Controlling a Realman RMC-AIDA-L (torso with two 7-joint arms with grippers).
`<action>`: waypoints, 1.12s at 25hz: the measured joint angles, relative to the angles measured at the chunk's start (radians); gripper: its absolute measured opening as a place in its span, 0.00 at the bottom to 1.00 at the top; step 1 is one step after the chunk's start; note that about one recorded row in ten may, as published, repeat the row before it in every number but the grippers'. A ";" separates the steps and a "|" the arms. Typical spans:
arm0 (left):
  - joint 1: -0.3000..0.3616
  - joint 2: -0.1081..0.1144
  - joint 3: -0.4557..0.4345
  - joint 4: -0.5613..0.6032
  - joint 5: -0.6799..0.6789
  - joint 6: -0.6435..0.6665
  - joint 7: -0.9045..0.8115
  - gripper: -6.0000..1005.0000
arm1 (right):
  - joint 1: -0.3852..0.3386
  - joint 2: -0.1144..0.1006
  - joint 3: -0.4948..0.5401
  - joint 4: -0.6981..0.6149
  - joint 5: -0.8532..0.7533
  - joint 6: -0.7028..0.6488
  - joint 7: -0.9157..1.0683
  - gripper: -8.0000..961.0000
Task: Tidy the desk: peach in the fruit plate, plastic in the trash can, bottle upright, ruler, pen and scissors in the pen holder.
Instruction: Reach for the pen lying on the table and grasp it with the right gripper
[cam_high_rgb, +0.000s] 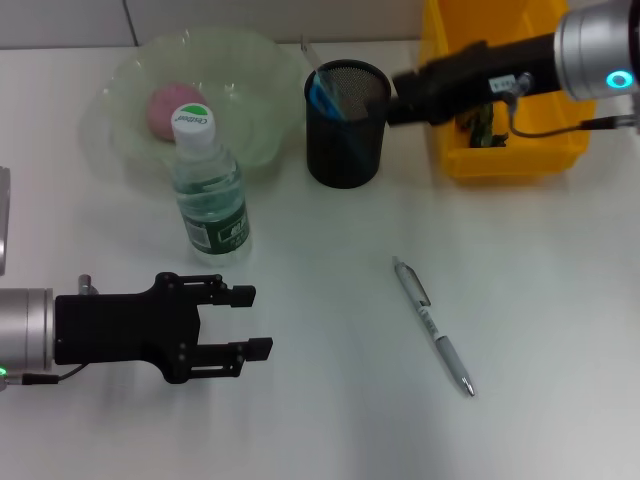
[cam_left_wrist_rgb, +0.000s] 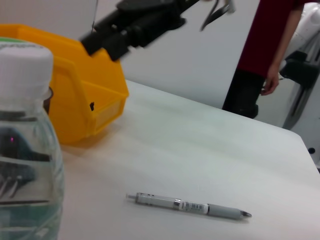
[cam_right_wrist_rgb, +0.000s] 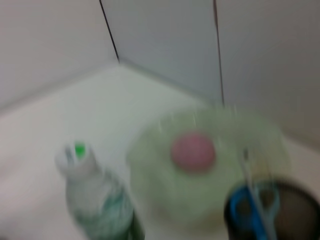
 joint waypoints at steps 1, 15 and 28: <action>-0.002 0.001 0.000 0.001 0.004 0.002 0.000 0.68 | 0.007 0.003 0.001 -0.047 -0.068 -0.059 0.069 0.61; 0.001 -0.005 -0.004 0.051 0.032 0.025 0.000 0.68 | 0.113 0.011 -0.052 -0.216 -0.347 -0.375 0.473 0.73; -0.006 -0.006 0.000 0.057 0.036 0.031 -0.015 0.68 | 0.186 0.009 -0.051 -0.180 -0.420 -0.518 0.554 0.77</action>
